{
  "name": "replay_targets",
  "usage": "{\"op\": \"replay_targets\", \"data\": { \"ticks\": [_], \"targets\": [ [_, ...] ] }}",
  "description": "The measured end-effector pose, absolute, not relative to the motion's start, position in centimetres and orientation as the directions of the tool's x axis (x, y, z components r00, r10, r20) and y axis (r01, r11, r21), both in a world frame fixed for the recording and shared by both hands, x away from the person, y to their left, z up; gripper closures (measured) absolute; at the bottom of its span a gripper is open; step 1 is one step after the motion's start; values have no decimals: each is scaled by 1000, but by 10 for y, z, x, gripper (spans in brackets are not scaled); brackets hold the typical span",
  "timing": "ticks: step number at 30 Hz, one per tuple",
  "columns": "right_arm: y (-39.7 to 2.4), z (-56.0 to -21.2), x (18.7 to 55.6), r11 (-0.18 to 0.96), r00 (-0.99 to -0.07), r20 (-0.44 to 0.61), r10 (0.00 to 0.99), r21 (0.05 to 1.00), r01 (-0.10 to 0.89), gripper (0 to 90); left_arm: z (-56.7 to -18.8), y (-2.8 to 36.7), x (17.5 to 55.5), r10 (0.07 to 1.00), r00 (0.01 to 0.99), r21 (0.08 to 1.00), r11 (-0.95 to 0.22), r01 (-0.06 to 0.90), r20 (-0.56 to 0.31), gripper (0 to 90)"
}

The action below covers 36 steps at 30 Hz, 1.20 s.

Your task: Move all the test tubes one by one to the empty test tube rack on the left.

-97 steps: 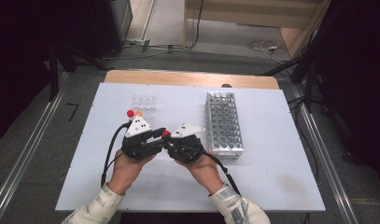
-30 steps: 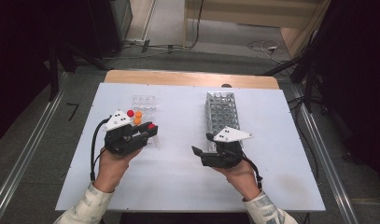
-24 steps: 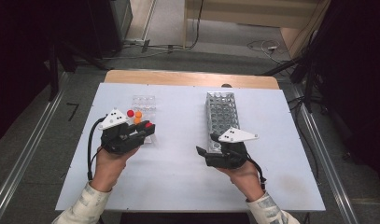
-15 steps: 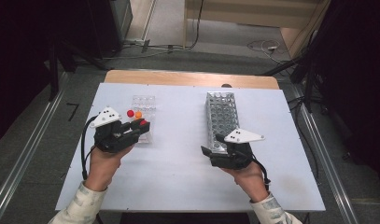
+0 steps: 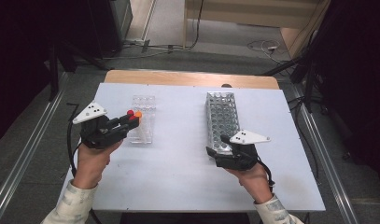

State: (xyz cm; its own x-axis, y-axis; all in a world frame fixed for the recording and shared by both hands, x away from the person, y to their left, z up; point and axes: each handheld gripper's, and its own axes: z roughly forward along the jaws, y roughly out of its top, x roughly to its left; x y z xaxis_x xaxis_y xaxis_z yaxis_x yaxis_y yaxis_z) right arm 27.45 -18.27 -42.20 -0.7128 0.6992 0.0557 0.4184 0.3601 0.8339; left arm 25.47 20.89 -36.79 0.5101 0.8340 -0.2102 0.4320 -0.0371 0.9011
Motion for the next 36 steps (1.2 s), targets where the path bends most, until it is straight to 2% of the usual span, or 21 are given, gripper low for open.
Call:
{"op": "replay_targets", "data": {
  "ticks": [20, 29, 36],
  "targets": [
    [-190, -420, 271, 349, -707, 55, 705, 841, 413, 296, -363, 237, 269, 882, 427, 904, -5, 428, -198, 703],
    [-193, -420, 271, 346, -703, 59, 709, 840, 419, 296, -361, 243, 276, 893, 403, 906, 16, 422, -203, 703],
    [-193, -421, 271, 345, -702, 60, 710, 839, 421, 296, -364, 238, 281, 911, 375, 912, 0, 410, -169, 703]
  ]
}}
